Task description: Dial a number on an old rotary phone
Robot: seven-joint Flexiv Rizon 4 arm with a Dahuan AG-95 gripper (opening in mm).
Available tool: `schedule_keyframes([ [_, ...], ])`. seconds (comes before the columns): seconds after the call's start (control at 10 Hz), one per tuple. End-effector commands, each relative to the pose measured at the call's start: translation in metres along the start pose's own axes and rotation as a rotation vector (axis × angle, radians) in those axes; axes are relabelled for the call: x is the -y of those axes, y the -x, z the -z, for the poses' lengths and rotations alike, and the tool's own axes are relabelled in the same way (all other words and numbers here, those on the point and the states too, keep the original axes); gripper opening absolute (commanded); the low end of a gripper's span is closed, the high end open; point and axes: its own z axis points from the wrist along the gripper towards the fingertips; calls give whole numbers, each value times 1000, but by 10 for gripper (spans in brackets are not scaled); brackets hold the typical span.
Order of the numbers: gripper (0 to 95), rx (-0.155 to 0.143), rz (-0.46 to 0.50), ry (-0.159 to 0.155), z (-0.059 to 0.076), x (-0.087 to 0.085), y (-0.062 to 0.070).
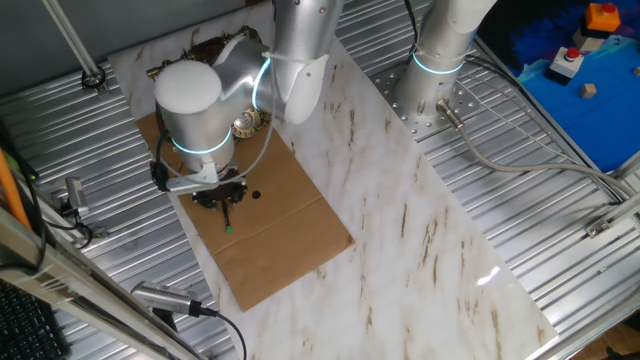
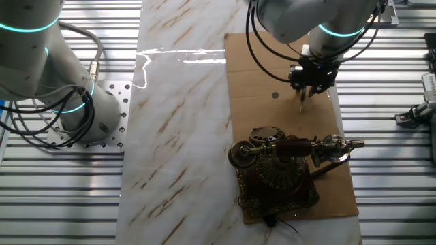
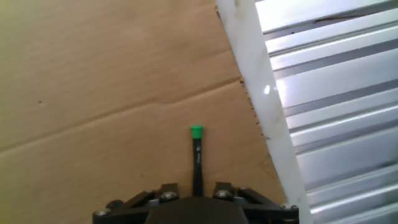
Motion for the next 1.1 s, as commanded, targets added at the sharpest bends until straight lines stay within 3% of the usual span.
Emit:
schedule_keyframes([
  [0.1,760,-9,-2,4,5,0,-5],
  [0.2,760,-34,-14,4,8,2,-11],
  [0.3,380,-41,-24,7,14,2,-18],
  [0.4,380,-42,-26,7,19,2,-24],
  [0.6,0,-8,-33,12,28,3,-35],
  [1.1,0,-20,-27,11,36,2,-49],
])
